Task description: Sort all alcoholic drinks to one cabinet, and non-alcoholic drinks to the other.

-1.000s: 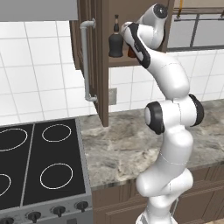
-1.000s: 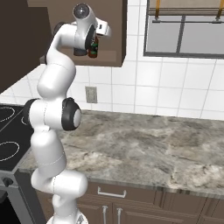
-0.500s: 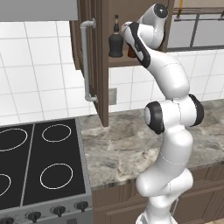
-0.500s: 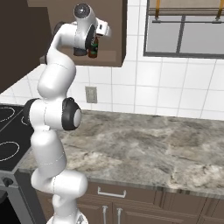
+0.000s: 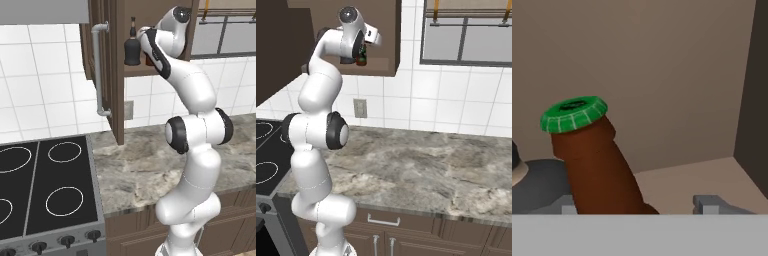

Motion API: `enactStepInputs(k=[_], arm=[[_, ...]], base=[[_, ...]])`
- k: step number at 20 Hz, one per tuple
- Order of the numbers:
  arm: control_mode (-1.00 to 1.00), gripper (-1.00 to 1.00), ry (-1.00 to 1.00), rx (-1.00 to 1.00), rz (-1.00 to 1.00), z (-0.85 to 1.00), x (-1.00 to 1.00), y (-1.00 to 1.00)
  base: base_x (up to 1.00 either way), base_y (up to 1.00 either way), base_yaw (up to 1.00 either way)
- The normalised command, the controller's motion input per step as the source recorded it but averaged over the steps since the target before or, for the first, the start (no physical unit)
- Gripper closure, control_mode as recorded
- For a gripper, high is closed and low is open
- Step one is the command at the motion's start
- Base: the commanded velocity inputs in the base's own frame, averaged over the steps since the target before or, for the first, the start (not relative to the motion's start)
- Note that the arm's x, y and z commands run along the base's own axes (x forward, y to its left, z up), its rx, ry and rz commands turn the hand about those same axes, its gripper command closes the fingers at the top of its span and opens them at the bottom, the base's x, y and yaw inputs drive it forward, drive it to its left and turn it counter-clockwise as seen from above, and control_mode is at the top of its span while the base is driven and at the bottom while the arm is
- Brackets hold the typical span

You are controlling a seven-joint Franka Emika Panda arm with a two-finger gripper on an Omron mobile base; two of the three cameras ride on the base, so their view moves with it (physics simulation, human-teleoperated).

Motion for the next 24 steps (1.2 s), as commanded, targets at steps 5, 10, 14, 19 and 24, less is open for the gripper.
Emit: enactStepInputs(k=[5,10,14,19,24], arm=[[-1.0,-1.0,0.0,0.04,-0.02,-0.19,0.16,0.01],[-1.0,-1.0,0.0,0.04,-0.02,-0.04,0.09,0.0],[-1.0,-1.0,0.0,0.03,-0.03,0.01,0.0,0.0],[-1.0,-1.0,0.0,0.01,-0.05,0.03,-0.02,0.0],[-1.0,-1.0,0.0,0.0,-0.06,0.04,-0.09,0.0]], base=[[0.0,0.0,0.0],[0.0,0.0,0.0],[0.0,0.0,0.0],[0.0,0.0,0.0],[0.0,0.0,0.0]])
